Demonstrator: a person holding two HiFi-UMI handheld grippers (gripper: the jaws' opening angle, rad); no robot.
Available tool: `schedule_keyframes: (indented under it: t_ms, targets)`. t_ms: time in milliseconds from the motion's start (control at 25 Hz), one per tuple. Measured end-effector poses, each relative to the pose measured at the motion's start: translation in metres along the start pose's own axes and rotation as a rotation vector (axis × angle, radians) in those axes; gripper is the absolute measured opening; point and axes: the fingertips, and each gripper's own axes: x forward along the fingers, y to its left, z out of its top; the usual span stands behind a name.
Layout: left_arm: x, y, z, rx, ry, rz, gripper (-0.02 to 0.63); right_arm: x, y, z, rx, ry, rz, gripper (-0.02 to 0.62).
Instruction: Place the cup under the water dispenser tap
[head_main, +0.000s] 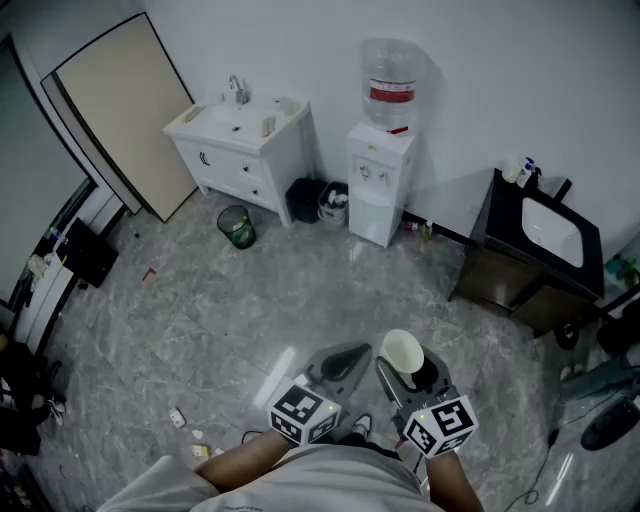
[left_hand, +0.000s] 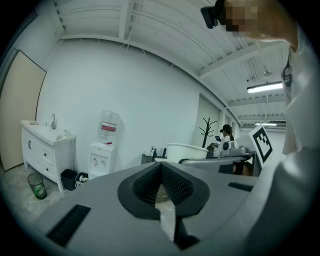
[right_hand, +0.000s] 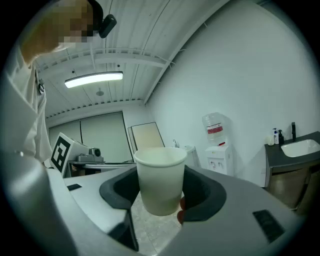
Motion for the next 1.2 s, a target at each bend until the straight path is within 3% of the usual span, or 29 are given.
schedule_keyframes:
  t_ms: [600, 1200]
  targets:
    - [0.009, -0.007, -0.008, 0.022, 0.003, 0.02, 0.003, -0.008, -0.009, -0.009, -0.053, 0.036, 0.007, 0.255]
    - [0.04, 0.013, -0.006, 0.012, -0.002, 0.079, 0.003, 0.01, -0.058, -0.003, -0.065, 0.023, -0.013, 0.255]
